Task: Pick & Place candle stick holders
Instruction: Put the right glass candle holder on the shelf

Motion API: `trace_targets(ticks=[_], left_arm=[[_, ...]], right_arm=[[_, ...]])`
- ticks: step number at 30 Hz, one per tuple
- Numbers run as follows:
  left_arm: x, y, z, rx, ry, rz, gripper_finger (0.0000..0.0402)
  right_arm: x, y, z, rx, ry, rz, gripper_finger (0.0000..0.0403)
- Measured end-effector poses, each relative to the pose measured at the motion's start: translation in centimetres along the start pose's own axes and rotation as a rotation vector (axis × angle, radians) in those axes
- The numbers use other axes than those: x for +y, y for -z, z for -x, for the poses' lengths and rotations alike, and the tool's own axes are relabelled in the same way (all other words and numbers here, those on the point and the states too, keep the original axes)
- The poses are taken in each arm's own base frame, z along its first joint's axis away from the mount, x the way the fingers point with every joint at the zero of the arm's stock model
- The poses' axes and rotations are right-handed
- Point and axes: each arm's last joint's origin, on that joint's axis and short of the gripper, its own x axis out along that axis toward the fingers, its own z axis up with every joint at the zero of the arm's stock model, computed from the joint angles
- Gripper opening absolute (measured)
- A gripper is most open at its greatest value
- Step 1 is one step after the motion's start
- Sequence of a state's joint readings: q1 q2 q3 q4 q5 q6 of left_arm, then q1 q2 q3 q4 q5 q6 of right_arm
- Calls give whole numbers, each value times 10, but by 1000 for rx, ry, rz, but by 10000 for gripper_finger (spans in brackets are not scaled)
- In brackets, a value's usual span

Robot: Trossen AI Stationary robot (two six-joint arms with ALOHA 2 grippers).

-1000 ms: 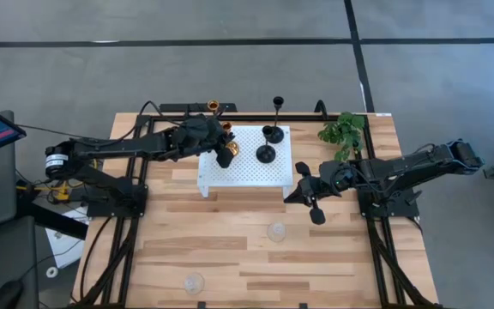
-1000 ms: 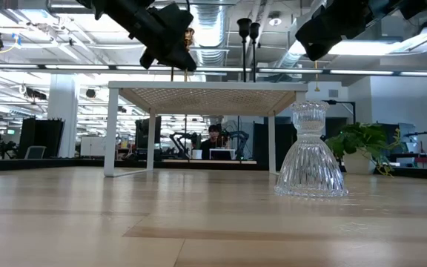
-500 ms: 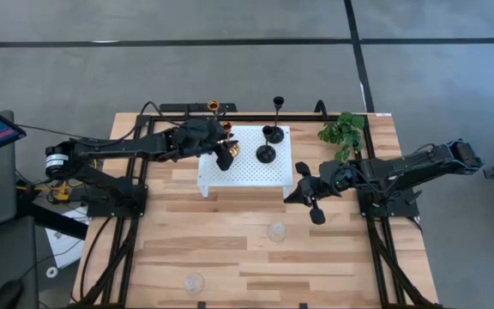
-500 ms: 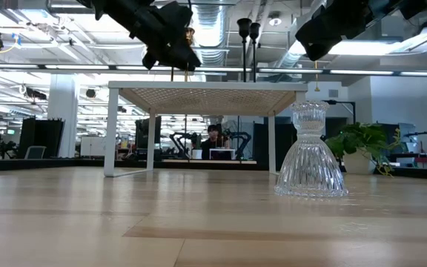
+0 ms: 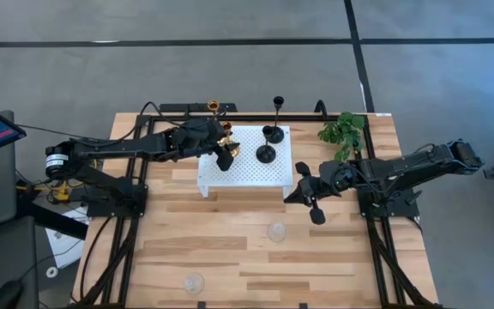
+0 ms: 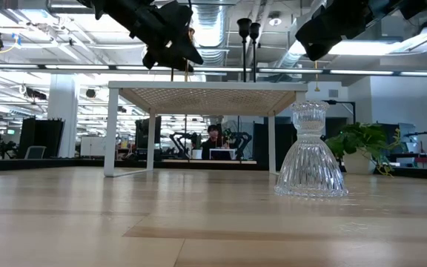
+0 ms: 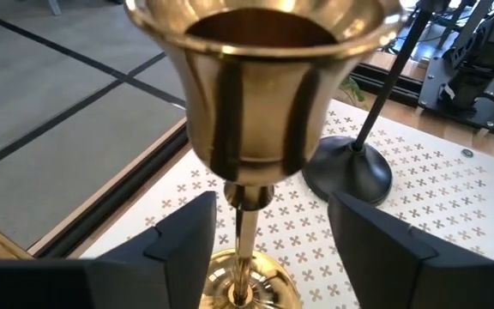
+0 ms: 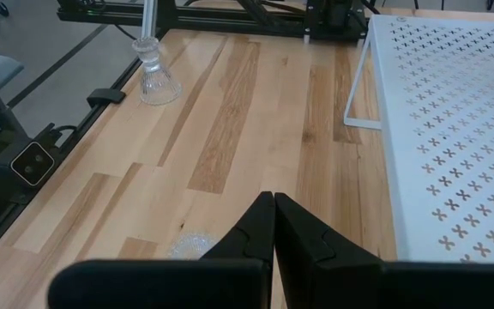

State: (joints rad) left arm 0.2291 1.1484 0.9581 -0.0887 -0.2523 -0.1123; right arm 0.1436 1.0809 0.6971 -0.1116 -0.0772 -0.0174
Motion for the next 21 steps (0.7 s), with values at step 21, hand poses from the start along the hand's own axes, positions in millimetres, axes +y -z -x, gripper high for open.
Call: trace_targets(ticks=[21], left_arm=[[2, -7, 17, -29, 8, 7, 269]], right_arm=[[0, 2, 0, 26, -1, -2, 0]])
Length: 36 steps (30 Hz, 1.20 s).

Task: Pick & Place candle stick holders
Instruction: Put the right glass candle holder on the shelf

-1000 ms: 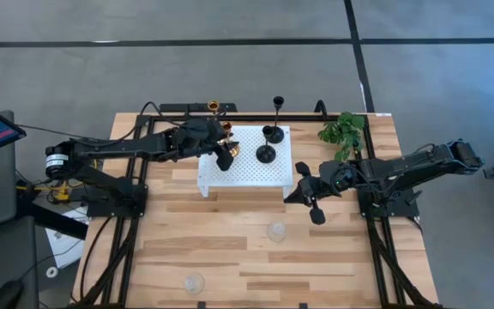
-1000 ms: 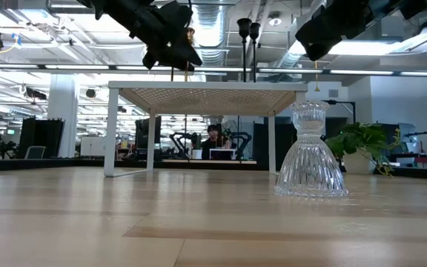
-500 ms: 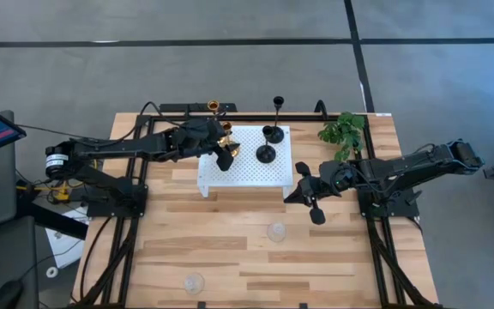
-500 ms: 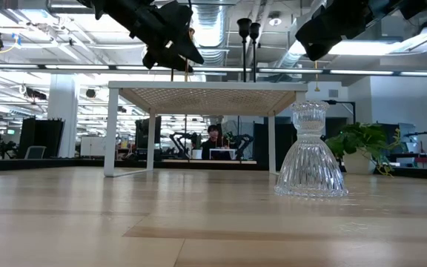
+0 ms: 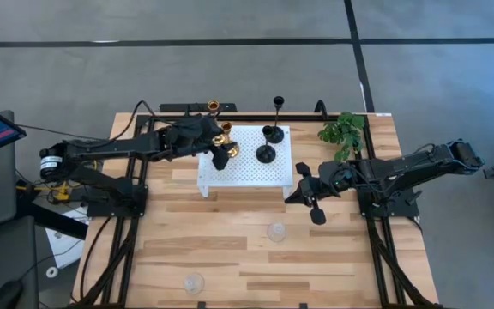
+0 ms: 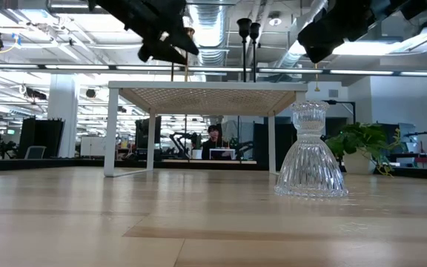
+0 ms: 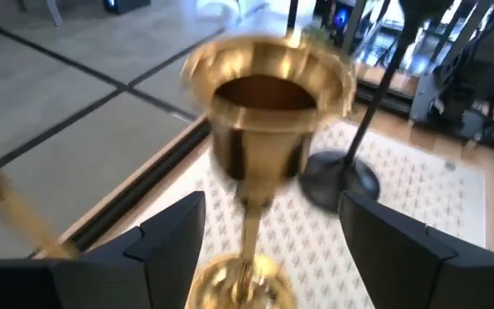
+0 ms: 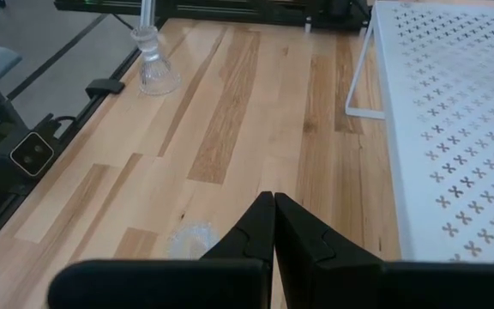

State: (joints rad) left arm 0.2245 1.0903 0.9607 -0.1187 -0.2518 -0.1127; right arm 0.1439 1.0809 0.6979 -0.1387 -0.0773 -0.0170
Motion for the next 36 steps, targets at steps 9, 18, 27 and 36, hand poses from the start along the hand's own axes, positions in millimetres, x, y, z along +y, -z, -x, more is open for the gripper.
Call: trace_targets(ticks=[9, 18, 27, 36], left_arm=[[-3, -2, 28, 22, 41, 18, 269], [-12, 5, 63, 109, 131, 101, 269], [-30, 8, 82, 165, 418, 102, 269], [-40, 11, 80, 220, 561, 93, 269]], right_arm=[[0, 1, 0, 7, -1, 0, 0], [0, 1, 0, 7, -1, 0, 0], [2, 0, 0, 2, -8, -12, 0], [10, 0, 0, 5, -38, 3, 0]])
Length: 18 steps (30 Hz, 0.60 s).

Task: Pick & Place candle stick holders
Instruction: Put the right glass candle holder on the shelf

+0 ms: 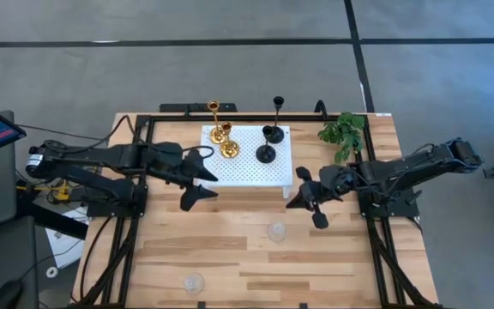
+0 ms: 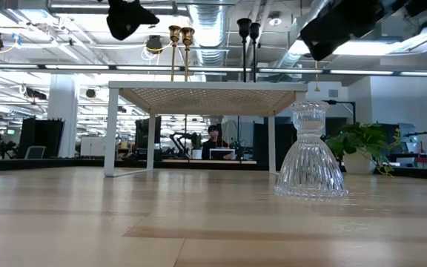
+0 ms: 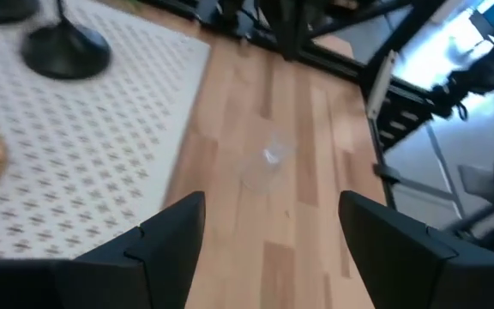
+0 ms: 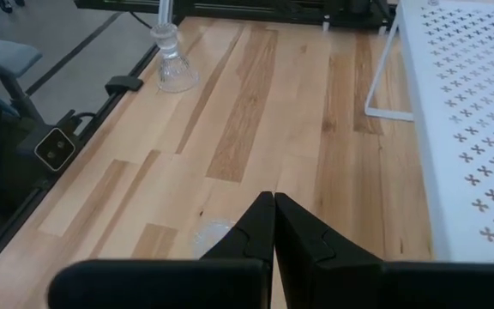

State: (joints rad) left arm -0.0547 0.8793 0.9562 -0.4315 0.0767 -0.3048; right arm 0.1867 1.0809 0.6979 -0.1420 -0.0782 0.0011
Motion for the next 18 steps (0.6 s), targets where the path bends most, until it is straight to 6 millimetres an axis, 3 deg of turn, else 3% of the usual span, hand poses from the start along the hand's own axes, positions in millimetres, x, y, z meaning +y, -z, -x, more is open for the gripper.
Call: trace_targets(ticks=[12, 18], left_arm=[[5, 14, -31, 128, 35, 77, 264], [-4, 17, -34, 162, 117, 95, 197]], right_arm=[[7, -2, 0, -17, -28, 18, 0], [7, -2, 0, -20, -28, -120, 0]])
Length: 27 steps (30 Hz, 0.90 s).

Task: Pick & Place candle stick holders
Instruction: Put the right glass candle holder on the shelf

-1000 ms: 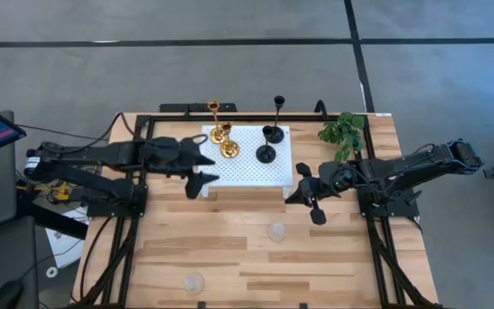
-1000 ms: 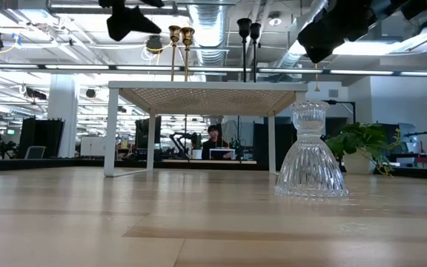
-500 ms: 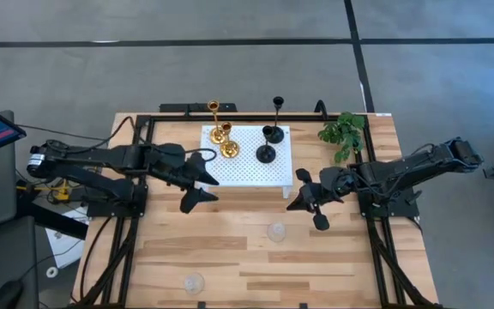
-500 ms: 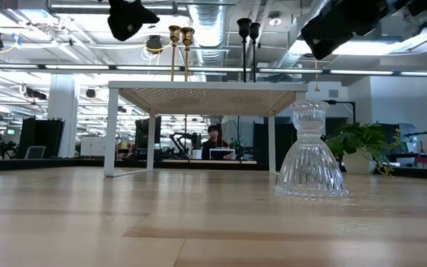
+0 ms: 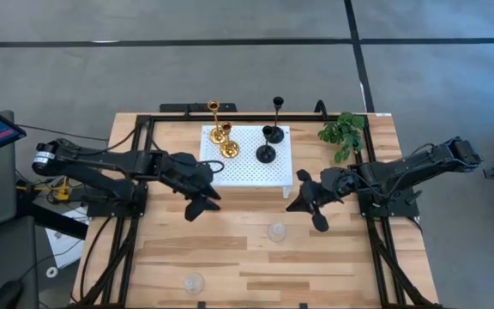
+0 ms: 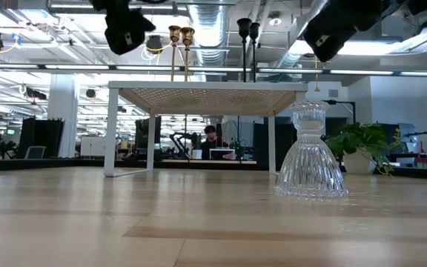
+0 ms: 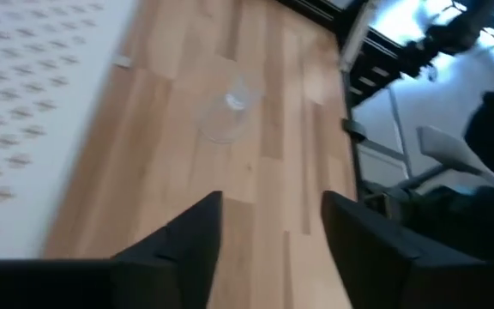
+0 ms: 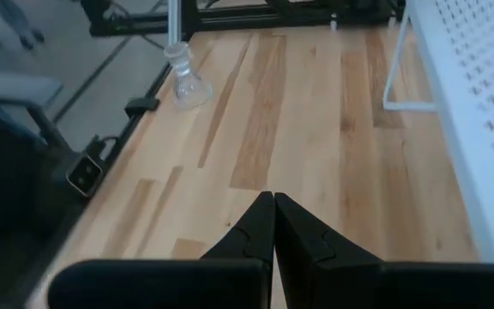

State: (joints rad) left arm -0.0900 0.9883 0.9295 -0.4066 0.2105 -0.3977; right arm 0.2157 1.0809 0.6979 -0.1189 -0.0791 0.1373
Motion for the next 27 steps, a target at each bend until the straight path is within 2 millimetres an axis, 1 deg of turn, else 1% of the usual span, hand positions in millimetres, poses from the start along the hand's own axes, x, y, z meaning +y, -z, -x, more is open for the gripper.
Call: trace_targets(ticks=[4, 9, 11, 15, 19, 24, 27], left_arm=[[-11, 3, 5, -2, 53, -37, 126], [-28, 10, 6, 6, 92, -183, 39], [-34, 13, 7, -1, 87, -236, 12], [-46, 19, 11, -34, 39, -339, 7], [-55, 27, 21, -77, 23, -450, 4], [-55, 44, 26, -153, -37, -497, 6], [-52, 57, 26, -194, -26, -501, 5]], right_arm=[[2, 1, 0, 3, 9, -63, 0], [10, 3, -1, -1, 99, -8, 0], [15, 4, -1, -2, 121, 29, 0], [26, 6, 0, -3, 137, 115, 0], [36, 9, 1, 5, 146, 214, 0], [42, 11, 2, 5, 187, 263, 0], [40, 12, 2, 15, 200, 275, 0]])
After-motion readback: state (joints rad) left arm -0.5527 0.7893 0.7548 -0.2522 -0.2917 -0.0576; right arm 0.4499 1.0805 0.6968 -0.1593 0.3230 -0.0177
